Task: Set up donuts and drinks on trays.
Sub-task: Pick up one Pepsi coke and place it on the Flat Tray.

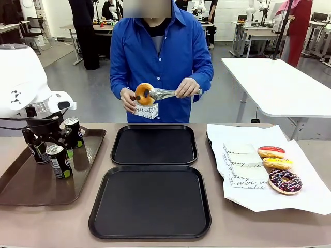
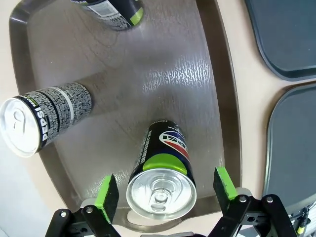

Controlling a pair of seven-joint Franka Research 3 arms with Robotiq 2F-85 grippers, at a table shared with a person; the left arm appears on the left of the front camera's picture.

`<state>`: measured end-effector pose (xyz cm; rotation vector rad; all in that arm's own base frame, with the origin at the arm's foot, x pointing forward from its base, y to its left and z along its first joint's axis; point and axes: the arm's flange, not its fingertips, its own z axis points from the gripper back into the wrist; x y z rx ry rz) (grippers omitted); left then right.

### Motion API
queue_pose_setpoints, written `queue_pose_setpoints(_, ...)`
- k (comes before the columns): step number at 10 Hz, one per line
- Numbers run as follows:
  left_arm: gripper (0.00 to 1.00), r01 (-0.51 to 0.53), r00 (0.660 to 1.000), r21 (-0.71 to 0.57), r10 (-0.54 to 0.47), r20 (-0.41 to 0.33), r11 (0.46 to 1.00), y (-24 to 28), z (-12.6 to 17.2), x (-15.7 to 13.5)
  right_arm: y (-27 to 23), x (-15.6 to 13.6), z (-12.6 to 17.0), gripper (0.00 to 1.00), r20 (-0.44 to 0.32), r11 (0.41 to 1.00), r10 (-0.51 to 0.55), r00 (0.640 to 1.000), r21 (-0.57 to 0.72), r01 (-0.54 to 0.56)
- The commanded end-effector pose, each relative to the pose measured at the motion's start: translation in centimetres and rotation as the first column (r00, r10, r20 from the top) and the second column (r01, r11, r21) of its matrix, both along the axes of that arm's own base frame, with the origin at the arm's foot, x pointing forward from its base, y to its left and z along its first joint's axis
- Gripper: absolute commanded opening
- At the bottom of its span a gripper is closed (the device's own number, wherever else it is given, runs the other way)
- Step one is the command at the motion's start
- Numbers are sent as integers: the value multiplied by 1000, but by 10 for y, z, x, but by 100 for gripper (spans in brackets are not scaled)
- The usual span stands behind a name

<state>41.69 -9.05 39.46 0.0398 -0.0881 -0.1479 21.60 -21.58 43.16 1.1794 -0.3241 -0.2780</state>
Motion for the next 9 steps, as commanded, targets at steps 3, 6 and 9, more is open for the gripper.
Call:
queue_pose_setpoints(3, 100, -22, 1000, -4, 22, 21, 1000, -3, -6, 1, -1, -2, 0, 100, 11, 1000, 4, 1000, 14, -5)
queue_pose_setpoints(6, 100, -24, 999, 23, 24, 23, 999, -3, -13, 1, -1, -2, 0, 100, 11, 1000, 4, 1000, 14, -5)
queue_pose_setpoints(9, 100, -40, 998, 26, 39, 55, 999, -5, -16, -8, -1, -2, 0, 100, 11, 1000, 4, 1000, 14, -5)
